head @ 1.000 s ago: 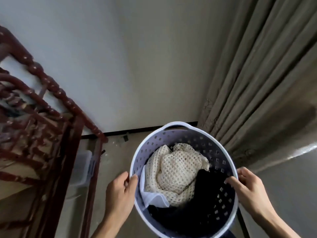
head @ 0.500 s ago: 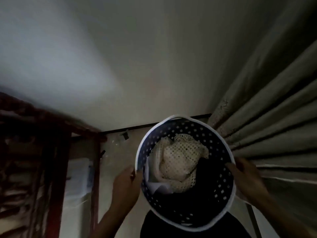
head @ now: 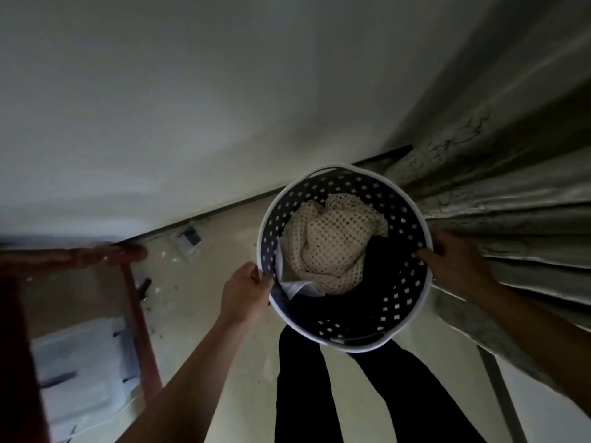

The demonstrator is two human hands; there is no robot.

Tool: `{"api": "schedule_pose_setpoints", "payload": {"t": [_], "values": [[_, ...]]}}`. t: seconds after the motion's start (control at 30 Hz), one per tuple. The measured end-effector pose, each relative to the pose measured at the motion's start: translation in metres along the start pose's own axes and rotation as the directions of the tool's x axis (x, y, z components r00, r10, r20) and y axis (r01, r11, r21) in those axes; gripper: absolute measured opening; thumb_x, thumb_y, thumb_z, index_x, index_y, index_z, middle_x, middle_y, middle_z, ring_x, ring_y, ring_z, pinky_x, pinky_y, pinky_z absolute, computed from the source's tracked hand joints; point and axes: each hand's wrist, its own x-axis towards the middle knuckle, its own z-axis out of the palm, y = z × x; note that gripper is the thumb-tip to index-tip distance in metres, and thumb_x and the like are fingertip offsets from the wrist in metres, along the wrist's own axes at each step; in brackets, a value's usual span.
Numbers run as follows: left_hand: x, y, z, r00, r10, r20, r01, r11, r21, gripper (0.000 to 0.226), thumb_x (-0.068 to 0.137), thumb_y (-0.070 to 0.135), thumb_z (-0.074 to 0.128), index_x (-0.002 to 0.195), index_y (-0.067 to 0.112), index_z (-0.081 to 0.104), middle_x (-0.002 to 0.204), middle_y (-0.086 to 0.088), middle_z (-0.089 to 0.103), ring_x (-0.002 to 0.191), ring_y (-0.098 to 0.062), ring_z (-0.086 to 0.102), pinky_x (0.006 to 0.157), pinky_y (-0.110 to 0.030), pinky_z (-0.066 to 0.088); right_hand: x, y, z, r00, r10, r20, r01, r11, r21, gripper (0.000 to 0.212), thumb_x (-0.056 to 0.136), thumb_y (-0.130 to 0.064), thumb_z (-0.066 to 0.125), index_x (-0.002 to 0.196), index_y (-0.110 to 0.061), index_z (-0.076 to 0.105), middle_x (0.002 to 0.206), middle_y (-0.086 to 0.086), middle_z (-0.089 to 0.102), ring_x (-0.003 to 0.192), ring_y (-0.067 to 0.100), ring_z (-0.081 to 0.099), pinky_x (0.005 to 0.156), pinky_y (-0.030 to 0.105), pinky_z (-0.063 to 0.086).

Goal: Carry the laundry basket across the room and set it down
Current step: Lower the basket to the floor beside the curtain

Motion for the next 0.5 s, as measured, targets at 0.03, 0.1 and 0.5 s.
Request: {"api": "schedule_pose_setpoints", "payload": {"t": [0.03,0.1,0.5], "values": [[0.026,-0.006,0.007,0.999,-0.03,0.028,0.031,0.999,-0.021,0.027,0.073,0.033,0.058,0.062,0.012,0.045,0.077,-0.021,0.068,0.075,-0.039,0.07,0.07,-0.054,0.058,0.018,0.001,0.014,1.0,0.014,-0.002,-0.014,1.0,-0.011,0.024,0.086,-0.024,0.063,0.09,0.0,0.067,0.084,0.022,0.068,0.075,0.033,0.062,0.054,0.033,0.036],[0.076,-0.022,0.026,0.994,-0.074,0.075,0.08,0.994,-0.071,0.032,0.067,0.037,0.056,0.073,0.006,0.055,0.084,-0.022,0.069,0.077,-0.038,0.072,0.07,-0.055,0.06,0.056,0.005,0.043,1.0,0.028,-0.001,-0.028,1.0,-0.011,0.027,0.084,-0.025,0.063,0.083,0.001,0.064,0.08,0.023,0.067,0.076,0.036,0.064,0.055,0.034,0.037],[0.283,-0.08,0.146,0.979,-0.197,0.059,0.202,0.973,-0.11,0.016,0.093,0.019,0.052,0.095,0.004,0.052,0.098,-0.02,0.066,0.072,-0.039,0.071,0.059,-0.047,0.062,0.253,0.052,0.194,1.0,0.007,-0.009,-0.008,0.994,-0.111,0.029,0.089,-0.023,0.063,0.093,0.006,0.064,0.094,0.03,0.069,0.089,0.044,0.066,0.076,0.048,0.052]]}}
